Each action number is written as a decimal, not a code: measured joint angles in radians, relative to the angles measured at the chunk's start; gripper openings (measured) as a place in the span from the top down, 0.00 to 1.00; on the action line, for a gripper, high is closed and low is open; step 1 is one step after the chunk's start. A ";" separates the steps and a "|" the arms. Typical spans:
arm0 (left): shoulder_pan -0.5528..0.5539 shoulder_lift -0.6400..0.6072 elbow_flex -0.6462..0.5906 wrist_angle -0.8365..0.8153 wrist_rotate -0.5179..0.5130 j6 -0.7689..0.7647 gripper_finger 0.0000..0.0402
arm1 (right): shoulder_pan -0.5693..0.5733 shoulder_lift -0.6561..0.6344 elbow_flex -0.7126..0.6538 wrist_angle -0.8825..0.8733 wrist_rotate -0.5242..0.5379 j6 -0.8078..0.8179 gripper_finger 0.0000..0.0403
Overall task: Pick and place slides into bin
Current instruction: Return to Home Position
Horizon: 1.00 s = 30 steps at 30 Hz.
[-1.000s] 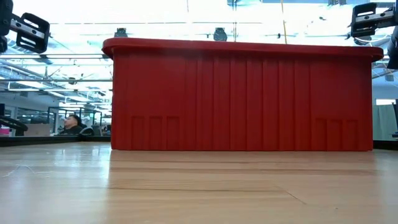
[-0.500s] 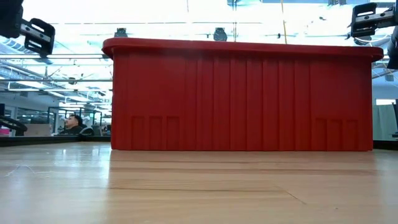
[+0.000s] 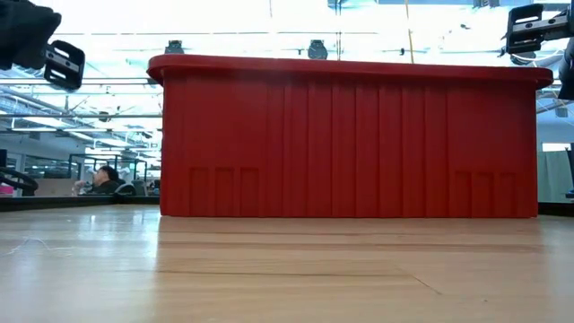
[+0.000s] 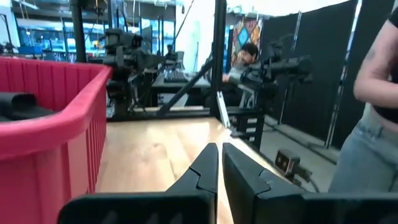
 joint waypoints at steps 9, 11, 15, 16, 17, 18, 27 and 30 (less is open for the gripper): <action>0.008 0.004 0.000 -0.029 0.000 0.000 0.99 | 0.000 0.000 0.000 0.000 0.000 0.000 1.00; 0.008 0.004 0.000 -0.029 0.000 0.000 0.97 | 0.000 0.000 0.000 0.000 0.000 0.000 1.00; 0.008 0.004 0.000 -0.029 0.000 0.000 0.94 | 0.000 0.000 0.000 0.000 0.000 0.000 1.00; 0.007 0.004 0.000 -0.029 0.000 0.000 0.94 | 0.000 0.000 0.000 0.000 0.000 0.000 1.00; 0.008 0.004 0.000 -0.029 0.000 0.000 0.94 | 0.000 0.000 0.000 0.000 0.000 0.000 1.00; 0.007 0.004 0.000 -0.029 0.000 0.000 0.94 | 0.000 0.000 0.000 0.000 0.000 0.000 1.00; 0.007 0.004 0.000 -0.029 0.000 0.000 0.99 | 0.000 0.000 0.000 0.000 0.000 0.000 1.00; 0.008 0.004 0.000 -0.029 0.000 0.000 1.00 | 0.000 0.000 0.000 0.000 0.000 0.000 1.00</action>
